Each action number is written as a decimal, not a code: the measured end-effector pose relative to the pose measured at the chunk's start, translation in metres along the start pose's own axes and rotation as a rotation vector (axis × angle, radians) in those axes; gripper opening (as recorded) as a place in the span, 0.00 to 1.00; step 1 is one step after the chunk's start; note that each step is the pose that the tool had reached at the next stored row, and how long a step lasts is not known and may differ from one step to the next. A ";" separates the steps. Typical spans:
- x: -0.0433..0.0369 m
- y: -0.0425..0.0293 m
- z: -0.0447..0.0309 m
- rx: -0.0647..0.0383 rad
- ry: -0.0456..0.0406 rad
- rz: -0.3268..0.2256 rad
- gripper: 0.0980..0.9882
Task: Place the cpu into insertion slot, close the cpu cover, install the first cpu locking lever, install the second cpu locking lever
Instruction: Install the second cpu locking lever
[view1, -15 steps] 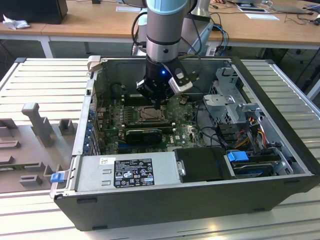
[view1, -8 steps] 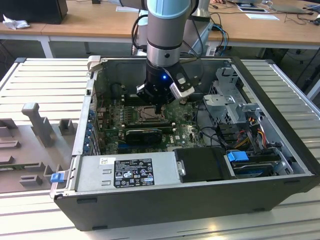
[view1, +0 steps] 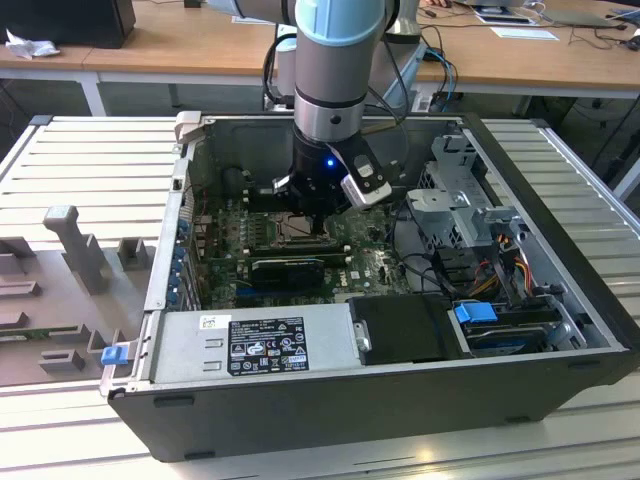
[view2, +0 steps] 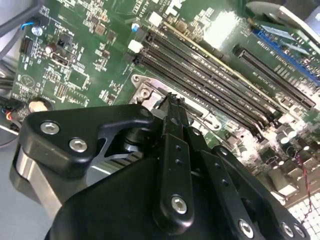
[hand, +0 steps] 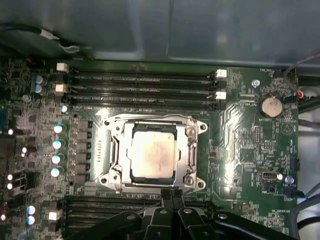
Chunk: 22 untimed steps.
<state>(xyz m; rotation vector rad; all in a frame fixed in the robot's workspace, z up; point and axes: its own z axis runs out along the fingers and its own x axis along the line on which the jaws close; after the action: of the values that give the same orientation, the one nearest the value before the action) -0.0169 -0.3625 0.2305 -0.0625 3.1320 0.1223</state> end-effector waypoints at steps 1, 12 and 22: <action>0.0009 -0.0007 -0.0001 -0.007 -0.0002 0.000 0.01; 0.0244 -0.0134 0.0073 -0.035 -0.0005 -0.010 0.01; 0.0271 -0.0170 0.0071 -0.039 -0.0006 -0.010 0.01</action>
<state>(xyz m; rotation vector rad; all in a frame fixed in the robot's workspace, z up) -0.0433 -0.3799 0.2220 -0.0790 3.1285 0.1828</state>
